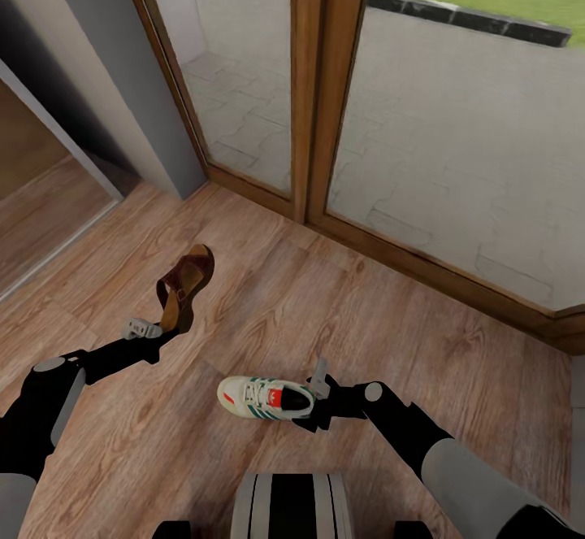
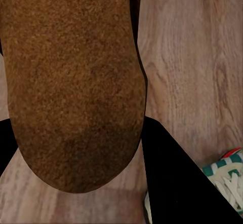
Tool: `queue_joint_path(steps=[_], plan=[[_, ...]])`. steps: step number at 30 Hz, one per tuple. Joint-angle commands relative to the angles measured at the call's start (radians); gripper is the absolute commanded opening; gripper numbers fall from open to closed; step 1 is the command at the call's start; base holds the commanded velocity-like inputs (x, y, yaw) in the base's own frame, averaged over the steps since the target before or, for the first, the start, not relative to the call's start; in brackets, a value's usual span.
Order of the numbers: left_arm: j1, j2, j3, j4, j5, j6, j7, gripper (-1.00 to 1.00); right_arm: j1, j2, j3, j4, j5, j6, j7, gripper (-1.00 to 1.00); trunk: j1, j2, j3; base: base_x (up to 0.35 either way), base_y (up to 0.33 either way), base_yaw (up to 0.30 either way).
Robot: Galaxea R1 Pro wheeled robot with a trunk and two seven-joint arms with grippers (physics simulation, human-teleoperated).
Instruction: Pick up the two gym shoes and the two sandals from the corridor floor and place them onto the hallstand (shoe rack) in the corridor, making sure they are on the rack and not on the floor. Arrange them so the two gym shoes are next to each other and the two sandals are next to each other.
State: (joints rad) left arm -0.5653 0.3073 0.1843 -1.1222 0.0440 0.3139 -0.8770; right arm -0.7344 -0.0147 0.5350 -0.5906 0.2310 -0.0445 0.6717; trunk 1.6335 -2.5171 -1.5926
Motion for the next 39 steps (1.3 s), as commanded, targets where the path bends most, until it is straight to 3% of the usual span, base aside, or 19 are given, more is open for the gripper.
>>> queue_joint_path(steps=[1,12,39], plan=[[0.0,0.0,0.001,0.0,0.002,0.007,-0.005,-1.0,0.0,-0.001,0.002,-0.001,0.01,-0.005,0.0,1.0,0.0,0.0,-0.001,0.0,0.0,0.0],[0.0,-0.001,0.001,0.0,0.001,0.005,-0.004,-1.0,0.0,-0.001,0.002,-0.001,0.01,-0.005,0.0,1.0,0.004,-0.002,-0.048,0.0,0.0,0.0],[0.005,-0.001,0.001,0.001,0.002,0.005,-0.004,-1.0,0.0,-0.002,0.0,-0.001,0.011,-0.002,-0.001,1.0,0.004,-0.003,-0.058,0.0,0.0,0.0]])
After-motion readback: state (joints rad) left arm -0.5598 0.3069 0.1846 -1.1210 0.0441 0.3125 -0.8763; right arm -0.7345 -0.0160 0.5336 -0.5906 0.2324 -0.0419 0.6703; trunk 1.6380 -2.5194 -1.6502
